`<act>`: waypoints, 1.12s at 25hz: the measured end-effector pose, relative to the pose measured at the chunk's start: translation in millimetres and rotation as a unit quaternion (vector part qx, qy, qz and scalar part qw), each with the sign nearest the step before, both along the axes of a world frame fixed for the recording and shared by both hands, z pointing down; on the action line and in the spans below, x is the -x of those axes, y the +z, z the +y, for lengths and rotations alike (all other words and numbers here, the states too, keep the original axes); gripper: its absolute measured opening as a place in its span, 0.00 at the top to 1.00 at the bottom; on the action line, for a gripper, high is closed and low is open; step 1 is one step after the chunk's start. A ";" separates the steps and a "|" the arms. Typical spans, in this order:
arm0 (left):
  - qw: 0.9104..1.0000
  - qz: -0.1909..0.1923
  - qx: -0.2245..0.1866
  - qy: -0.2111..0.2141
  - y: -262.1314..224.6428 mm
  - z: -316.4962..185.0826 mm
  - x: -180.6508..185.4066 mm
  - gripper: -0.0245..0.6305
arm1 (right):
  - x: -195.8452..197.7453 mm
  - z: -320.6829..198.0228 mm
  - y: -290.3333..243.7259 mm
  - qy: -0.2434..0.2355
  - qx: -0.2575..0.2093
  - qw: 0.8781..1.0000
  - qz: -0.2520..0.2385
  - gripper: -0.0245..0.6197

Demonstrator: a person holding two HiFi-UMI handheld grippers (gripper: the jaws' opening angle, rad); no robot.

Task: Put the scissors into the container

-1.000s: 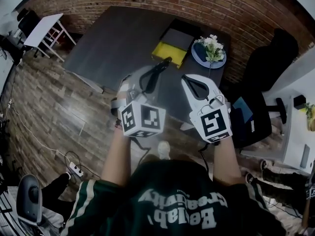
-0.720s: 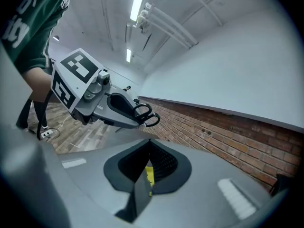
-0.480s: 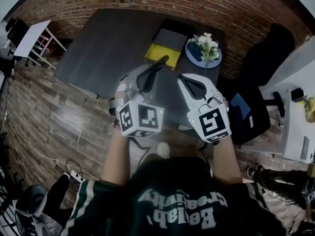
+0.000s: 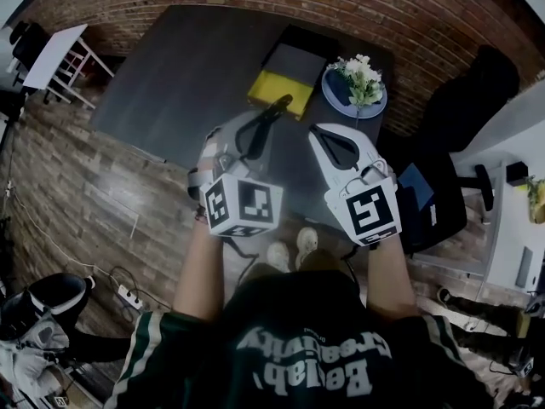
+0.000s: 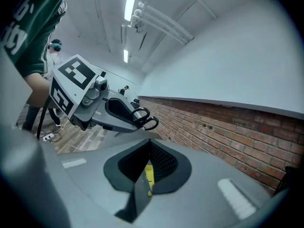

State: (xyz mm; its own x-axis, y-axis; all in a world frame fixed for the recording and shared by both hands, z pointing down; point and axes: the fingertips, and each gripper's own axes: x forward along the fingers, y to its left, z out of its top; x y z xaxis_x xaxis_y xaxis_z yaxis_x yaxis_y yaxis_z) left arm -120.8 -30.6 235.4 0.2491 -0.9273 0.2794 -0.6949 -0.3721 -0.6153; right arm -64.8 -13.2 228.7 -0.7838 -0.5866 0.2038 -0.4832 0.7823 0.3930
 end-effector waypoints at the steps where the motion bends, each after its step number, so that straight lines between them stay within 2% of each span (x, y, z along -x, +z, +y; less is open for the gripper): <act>1: 1.000 -0.001 0.001 -0.004 0.5 -3.2 -0.3 0.89 | -0.4 -3.7 0.6 -0.004 0.001 1.000 -0.001 0.95; 16: 0.998 -0.015 0.017 -0.051 4.6 -53.7 -24.0 0.89 | -22.0 -60.5 6.2 -0.055 0.018 0.998 -0.019 0.95; 28: 0.997 -0.027 0.023 -0.067 14.8 -72.6 -50.2 0.89 | -47.3 -77.4 15.5 -0.074 0.019 0.997 -0.027 0.95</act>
